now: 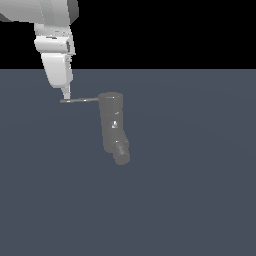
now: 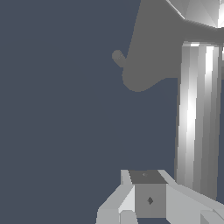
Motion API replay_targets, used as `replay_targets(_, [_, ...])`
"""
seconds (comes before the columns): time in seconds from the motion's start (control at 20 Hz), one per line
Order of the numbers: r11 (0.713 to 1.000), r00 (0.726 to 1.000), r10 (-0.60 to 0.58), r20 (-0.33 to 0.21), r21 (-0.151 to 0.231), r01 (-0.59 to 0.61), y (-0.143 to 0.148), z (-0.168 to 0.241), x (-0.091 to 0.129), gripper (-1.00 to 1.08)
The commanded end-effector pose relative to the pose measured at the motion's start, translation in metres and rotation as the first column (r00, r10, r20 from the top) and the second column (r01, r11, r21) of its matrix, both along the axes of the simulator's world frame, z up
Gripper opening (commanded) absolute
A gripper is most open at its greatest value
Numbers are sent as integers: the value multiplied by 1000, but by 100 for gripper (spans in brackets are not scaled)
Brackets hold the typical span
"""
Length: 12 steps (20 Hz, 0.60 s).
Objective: Turn on the faucet by rotating a designated handle.
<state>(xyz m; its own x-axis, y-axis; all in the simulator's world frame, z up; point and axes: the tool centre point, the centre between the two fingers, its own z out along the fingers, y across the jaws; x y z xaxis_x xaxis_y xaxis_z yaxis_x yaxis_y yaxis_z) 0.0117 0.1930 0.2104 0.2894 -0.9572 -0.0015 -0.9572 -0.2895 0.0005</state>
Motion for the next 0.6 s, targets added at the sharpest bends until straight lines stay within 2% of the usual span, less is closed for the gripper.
replay_targets(0.0, [1000,1000,-25,1,-2,25,-1,-5,7,-100])
replay_targets(0.55, [999,999,-52,1,-2,52,-3,-9,15,-100])
